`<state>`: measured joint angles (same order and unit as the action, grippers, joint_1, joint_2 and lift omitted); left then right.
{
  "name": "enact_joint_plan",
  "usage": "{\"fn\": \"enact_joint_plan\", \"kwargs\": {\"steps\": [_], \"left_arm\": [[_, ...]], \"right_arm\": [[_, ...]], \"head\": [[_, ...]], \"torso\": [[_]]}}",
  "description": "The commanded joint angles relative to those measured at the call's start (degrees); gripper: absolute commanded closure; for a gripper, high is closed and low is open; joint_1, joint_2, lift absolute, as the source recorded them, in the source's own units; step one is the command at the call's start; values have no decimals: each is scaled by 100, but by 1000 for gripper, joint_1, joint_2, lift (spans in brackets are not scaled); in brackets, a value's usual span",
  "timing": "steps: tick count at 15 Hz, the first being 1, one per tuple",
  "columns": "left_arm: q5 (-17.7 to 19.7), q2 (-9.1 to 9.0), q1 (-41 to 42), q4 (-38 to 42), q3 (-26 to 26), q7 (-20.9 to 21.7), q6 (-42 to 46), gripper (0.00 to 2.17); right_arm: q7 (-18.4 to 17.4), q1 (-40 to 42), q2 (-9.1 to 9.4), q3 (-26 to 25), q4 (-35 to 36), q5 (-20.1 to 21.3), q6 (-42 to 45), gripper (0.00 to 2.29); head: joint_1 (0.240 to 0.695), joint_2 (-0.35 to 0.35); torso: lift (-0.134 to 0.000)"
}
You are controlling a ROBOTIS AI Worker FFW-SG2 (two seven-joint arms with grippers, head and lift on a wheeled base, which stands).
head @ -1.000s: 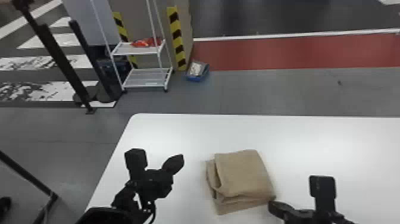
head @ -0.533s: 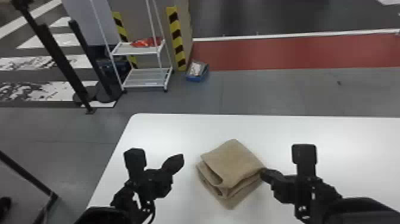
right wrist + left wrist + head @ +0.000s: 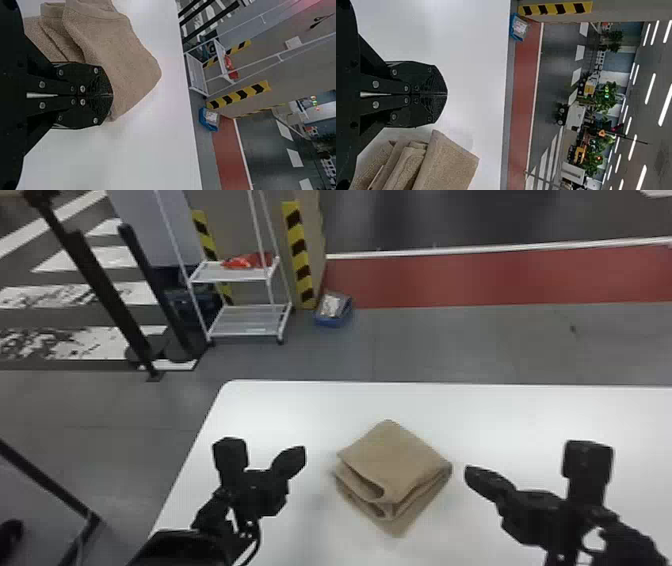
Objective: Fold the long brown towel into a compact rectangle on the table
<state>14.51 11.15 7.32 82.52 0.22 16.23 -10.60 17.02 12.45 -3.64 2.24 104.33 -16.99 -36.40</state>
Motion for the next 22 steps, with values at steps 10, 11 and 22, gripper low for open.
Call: {"fn": "enact_joint_plan", "kwargs": {"steps": [10, 11, 22], "left_arm": [[26, -43, -275, -870, -549, 1181, 255, 1986], [52, -43, -205, -799, -558, 1199, 255, 1986], [78, -95, 146, -202, -655, 539, 1011, 1986]], "right_arm": [[794, 891, -5, -207, 1581, -814, 656, 1976], [741, 865, -5, -119, 1687, -823, 550, 1980], [504, 610, -14, -4, 1590, -709, 287, 1980]], "head": [[695, 69], [695, 73], [695, 74]], "torso": [[0], [0], [0]]}}
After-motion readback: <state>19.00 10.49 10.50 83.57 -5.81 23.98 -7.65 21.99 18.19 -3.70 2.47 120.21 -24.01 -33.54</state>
